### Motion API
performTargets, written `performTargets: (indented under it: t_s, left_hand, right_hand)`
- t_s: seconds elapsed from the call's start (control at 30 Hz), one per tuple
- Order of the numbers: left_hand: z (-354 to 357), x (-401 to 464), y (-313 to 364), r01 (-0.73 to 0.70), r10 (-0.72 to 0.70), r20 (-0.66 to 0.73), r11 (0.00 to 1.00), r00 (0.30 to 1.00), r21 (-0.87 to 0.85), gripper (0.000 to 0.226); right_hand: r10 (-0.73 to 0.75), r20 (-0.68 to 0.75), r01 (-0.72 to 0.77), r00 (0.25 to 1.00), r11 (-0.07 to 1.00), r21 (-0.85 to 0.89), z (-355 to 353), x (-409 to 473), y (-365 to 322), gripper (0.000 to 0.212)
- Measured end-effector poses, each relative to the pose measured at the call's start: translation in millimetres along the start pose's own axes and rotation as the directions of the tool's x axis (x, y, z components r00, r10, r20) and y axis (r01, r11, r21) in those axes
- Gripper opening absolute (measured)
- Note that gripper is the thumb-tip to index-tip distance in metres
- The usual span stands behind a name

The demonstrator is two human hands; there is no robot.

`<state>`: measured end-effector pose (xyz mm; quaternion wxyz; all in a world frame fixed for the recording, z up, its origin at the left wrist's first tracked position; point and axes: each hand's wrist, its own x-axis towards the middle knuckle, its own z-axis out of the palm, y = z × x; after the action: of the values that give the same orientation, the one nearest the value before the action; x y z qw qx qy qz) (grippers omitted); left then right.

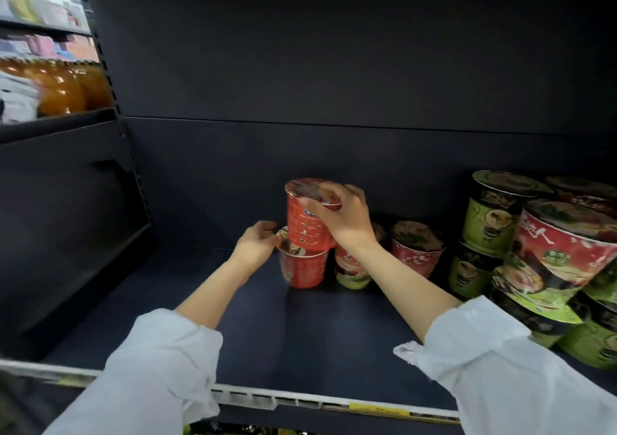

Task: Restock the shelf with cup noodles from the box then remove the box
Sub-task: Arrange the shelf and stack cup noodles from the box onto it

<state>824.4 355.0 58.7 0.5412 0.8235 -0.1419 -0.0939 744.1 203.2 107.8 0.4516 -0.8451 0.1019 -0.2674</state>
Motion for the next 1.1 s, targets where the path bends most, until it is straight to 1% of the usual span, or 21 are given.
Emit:
performTargets:
  t_s: [0.03, 0.07, 0.1, 0.2, 0.3, 0.37, 0.47, 0.57, 0.63, 0.7, 0.8, 0.9, 0.97, 1.03, 1.1]
  left_hand:
    - [-3, -2, 0, 0.051, -0.046, 0.050, 0.994, 0.998, -0.101, 0.043]
    - [-5, -5, 0, 0.085, -0.071, 0.091, 0.983, 0.993, -0.164, 0.043]
    - [-6, -6, 0, 0.101, -0.082, 0.108, 0.976, 0.991, -0.192, 0.042]
    - [-9, -6, 2, 0.107, -0.084, 0.116, 0.972, 0.990, -0.208, 0.040]
    - [-10, -7, 8, 0.098, -0.078, 0.104, 0.974, 0.991, -0.204, 0.037]
    - [-11, -9, 12, 0.080, -0.062, 0.092, 0.976, 0.994, -0.201, 0.035]
    - [-14, -13, 15, 0.038, -0.028, 0.065, 0.986, 0.998, -0.161, 0.037]
    - [-19, -22, 19, -0.041, 0.044, 0.023, 0.994, 0.999, -0.105, 0.033]
    - [-20, -31, 23, -0.121, 0.121, 0.001, 0.992, 0.993, -0.042, 0.026]
    - [-19, -44, 29, -0.194, 0.194, 0.015, 0.981, 0.981, 0.008, 0.019]
    - [-10, -71, 39, -0.293, 0.291, 0.033, 0.954, 0.956, 0.067, 0.018]
    - [10, -114, 49, -0.394, 0.394, -0.001, 0.918, 0.919, 0.047, 0.018]
    - [29, -144, 53, -0.445, 0.445, 0.006, 0.895, 0.895, 0.016, 0.017]
    - [52, -176, 56, -0.470, 0.469, 0.033, 0.883, 0.882, 0.011, 0.016]
    - [78, -209, 57, -0.460, 0.460, 0.038, 0.888, 0.887, -0.005, 0.014]
  right_hand:
    - [-0.004, 0.006, 0.004, 1.000, 1.000, -0.008, 7, 3, -2, 0.059]
    - [-0.004, 0.013, 0.004, 1.000, 1.000, -0.013, 14, 7, -3, 0.059]
    - [-0.008, 0.018, 0.008, 1.000, 1.000, -0.024, 19, 10, -3, 0.058]
    - [0.016, 0.056, -0.010, 0.998, 0.994, -0.109, 34, 15, 0, 0.058]
    - [-0.004, 0.047, 0.019, 0.999, 0.943, -0.332, 44, 15, 3, 0.058]
    - [-0.020, 0.043, 0.035, 0.999, 0.911, -0.411, 46, 13, 0, 0.055]
    - [0.047, 0.064, -0.019, 0.997, 0.923, -0.384, 43, 7, -9, 0.054]
    - [0.027, 0.044, -0.009, 0.999, 0.933, -0.361, 39, -6, -18, 0.052]
    - [-0.009, -0.004, 0.008, 1.000, 0.949, -0.315, 34, -20, -22, 0.043]
    - [-0.031, -0.034, 0.021, 0.999, 0.962, -0.272, 26, -38, -24, 0.031]
    - [0.007, -0.044, -0.015, 0.999, 0.979, -0.202, 3, -71, -27, 0.021]
    - [0.046, -0.048, -0.054, 0.998, 0.984, -0.169, -30, -112, -24, 0.018]
    - [0.055, -0.054, -0.064, 0.997, 0.983, -0.170, -55, -139, -19, 0.017]
    - [0.067, -0.052, -0.075, 0.996, 0.982, -0.174, -83, -167, -13, 0.018]
    - [0.089, -0.039, -0.094, 0.995, 0.981, -0.169, -111, -196, -3, 0.017]
